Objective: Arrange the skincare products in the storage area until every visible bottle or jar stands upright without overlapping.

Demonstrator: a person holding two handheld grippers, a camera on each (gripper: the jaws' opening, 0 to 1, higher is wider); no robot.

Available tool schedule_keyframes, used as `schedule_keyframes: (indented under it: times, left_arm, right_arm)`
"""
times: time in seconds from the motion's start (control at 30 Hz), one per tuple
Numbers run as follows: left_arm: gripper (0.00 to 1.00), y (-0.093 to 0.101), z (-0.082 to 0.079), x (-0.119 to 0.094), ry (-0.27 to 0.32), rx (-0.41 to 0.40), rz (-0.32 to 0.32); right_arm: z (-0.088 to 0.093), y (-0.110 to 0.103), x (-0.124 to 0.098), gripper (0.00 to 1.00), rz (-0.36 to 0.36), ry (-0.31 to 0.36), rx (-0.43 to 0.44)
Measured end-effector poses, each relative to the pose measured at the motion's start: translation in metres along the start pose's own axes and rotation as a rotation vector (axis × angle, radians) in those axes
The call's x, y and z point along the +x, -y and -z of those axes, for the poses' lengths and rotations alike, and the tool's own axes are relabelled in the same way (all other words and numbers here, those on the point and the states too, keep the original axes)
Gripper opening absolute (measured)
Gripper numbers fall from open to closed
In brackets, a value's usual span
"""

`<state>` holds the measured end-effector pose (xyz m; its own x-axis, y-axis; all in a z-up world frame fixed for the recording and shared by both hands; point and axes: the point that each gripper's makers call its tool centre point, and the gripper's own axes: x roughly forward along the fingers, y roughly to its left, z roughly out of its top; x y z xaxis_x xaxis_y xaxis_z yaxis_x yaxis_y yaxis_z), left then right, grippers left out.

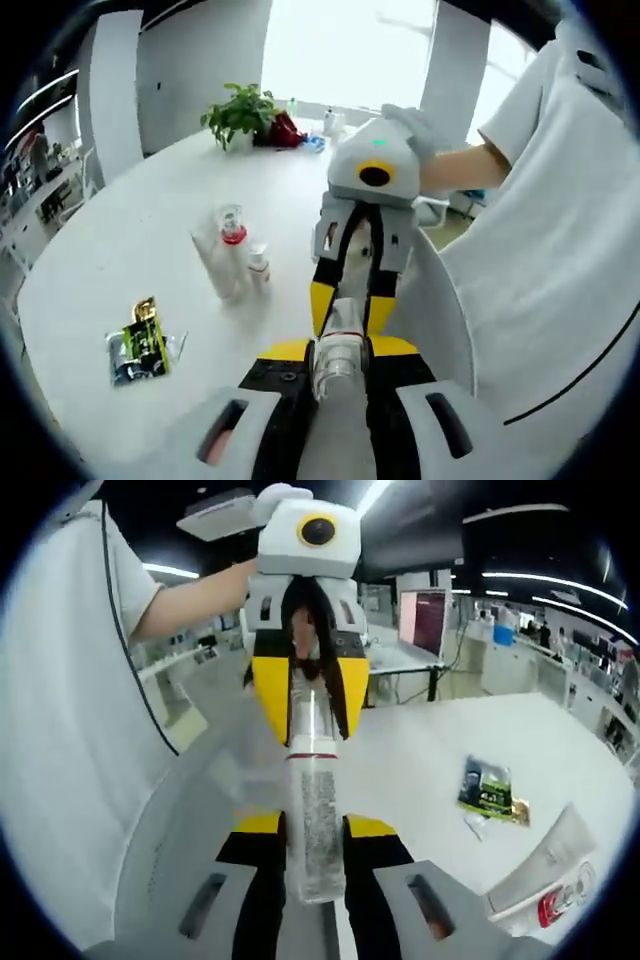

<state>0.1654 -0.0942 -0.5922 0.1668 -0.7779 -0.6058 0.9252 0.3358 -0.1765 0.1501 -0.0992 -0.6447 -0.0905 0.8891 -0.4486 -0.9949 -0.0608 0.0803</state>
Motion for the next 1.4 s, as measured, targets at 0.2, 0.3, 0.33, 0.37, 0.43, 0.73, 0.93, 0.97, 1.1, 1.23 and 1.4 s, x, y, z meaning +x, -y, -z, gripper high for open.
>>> schedule_keyframes:
  times: [0.2, 0.3, 0.33, 0.37, 0.43, 0.73, 0.93, 0.97, 1.1, 1.23, 1.4]
  left_arm:
    - [0.24, -0.005, -0.026, -0.009, 0.157, -0.070, -0.003]
    - [0.24, -0.010, -0.043, -0.017, 0.257, -0.126, -0.001]
    - [0.24, -0.011, -0.048, -0.019, 0.286, -0.134, -0.004]
    - [0.24, -0.013, -0.054, -0.022, 0.322, -0.148, -0.005]
    - [0.24, -0.016, -0.061, -0.025, 0.364, -0.160, -0.007]
    - [0.24, -0.023, -0.080, -0.032, 0.490, -0.190, -0.014]
    - [0.26, -0.022, -0.085, -0.037, 0.565, -0.224, 0.010]
    - [0.27, -0.022, -0.086, -0.038, 0.576, -0.229, 0.014]
    - [0.28, -0.024, -0.085, -0.038, 0.590, -0.239, 0.012]
    - [0.29, -0.024, -0.088, -0.038, 0.607, -0.251, 0.025]
    - [0.38, -0.026, -0.098, -0.042, 0.656, -0.254, 0.026]
  right_arm:
    - [-0.015, 0.003, -0.004, 0.21, 0.004, 0.119, 0.093]
    - [-0.027, 0.005, -0.009, 0.21, -0.004, 0.203, 0.156]
    - [-0.031, 0.006, -0.011, 0.21, -0.004, 0.237, 0.181]
    - [-0.034, 0.007, -0.013, 0.21, -0.006, 0.257, 0.191]
    - [-0.039, 0.009, -0.015, 0.21, -0.008, 0.295, 0.216]
    - [-0.054, 0.011, -0.018, 0.21, -0.006, 0.420, 0.303]
    - [-0.059, 0.014, -0.020, 0.21, 0.011, 0.448, 0.323]
    - [-0.060, 0.015, -0.020, 0.21, 0.016, 0.452, 0.322]
    - [-0.062, 0.018, -0.023, 0.21, 0.024, 0.466, 0.328]
    - [-0.064, 0.017, -0.022, 0.21, 0.022, 0.482, 0.341]
    - [-0.080, 0.021, -0.029, 0.21, 0.003, 0.603, 0.411]
